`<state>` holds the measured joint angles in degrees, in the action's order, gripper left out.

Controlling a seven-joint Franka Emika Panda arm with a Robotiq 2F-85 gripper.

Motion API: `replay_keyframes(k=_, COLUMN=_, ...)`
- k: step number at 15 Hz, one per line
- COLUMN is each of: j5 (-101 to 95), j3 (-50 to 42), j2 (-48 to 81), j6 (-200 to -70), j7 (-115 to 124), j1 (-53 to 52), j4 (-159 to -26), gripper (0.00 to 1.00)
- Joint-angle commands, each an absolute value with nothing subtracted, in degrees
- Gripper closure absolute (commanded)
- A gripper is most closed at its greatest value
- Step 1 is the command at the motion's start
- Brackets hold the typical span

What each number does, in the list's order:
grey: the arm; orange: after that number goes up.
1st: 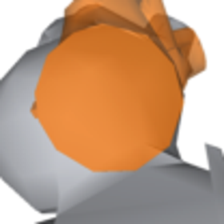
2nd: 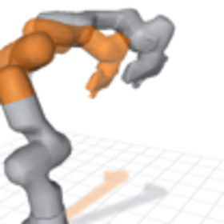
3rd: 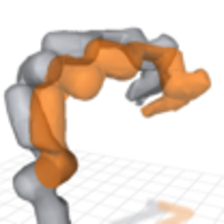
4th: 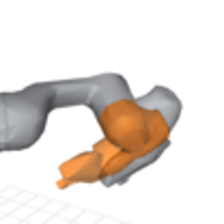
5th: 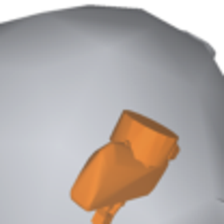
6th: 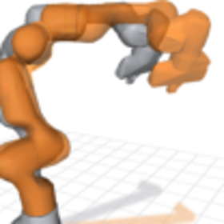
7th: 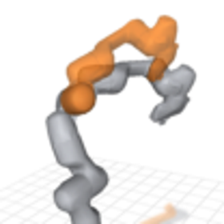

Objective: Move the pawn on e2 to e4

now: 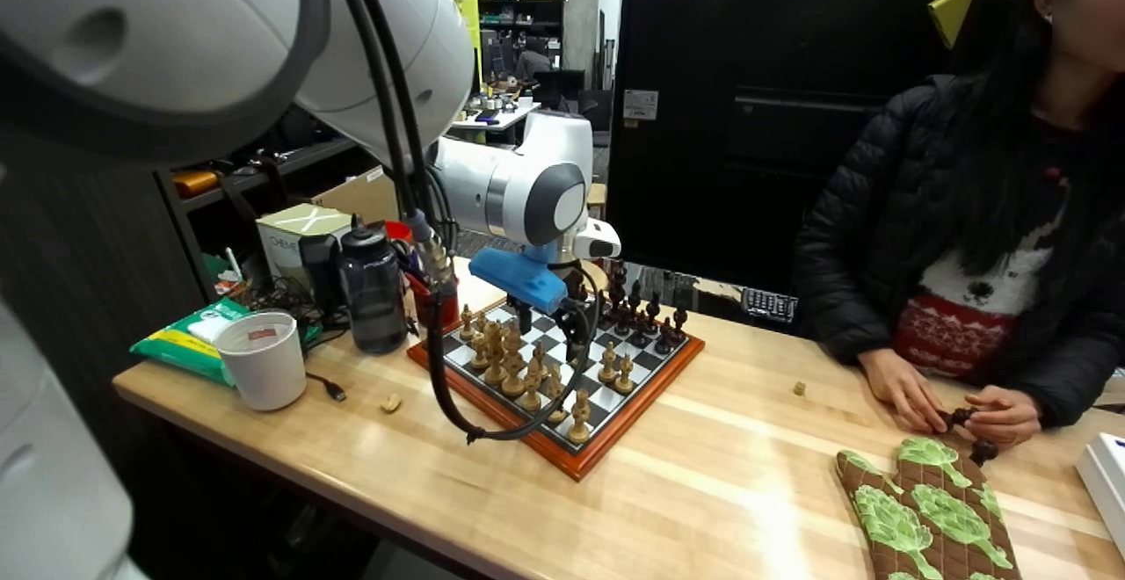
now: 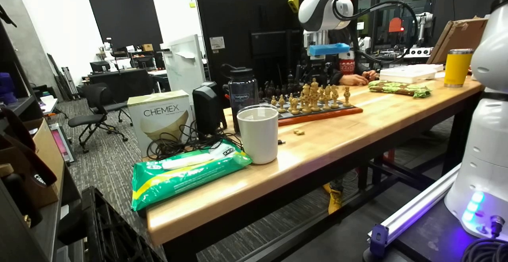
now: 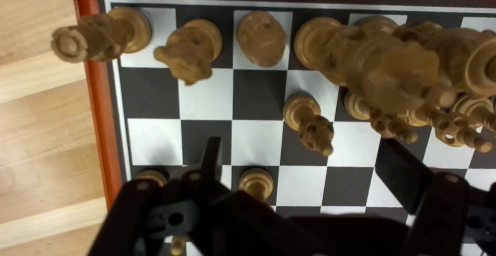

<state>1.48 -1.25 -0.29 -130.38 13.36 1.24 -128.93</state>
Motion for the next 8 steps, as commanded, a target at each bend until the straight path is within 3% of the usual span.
replay_keyframes(k=1, j5=2.88, j3=-1.29, j2=0.44, j6=-131.20, j7=13.08, j1=1.30, j4=-128.86, gripper=0.25)
replay_keyframes(k=2, j5=2.50, j3=-1.27, j2=0.66, j6=-131.44, j7=13.23, j1=1.27, j4=-128.83, gripper=0.26)
replay_keyframes(k=4, j5=2.53, j3=-1.24, j2=1.06, j6=-131.57, j7=13.08, j1=1.21, j4=-128.71, gripper=0.39)
replay_keyframes(k=8, j5=2.80, j3=-1.15, j2=1.79, j6=-131.83, j7=12.70, j1=1.10, j4=-128.71, gripper=0.71)
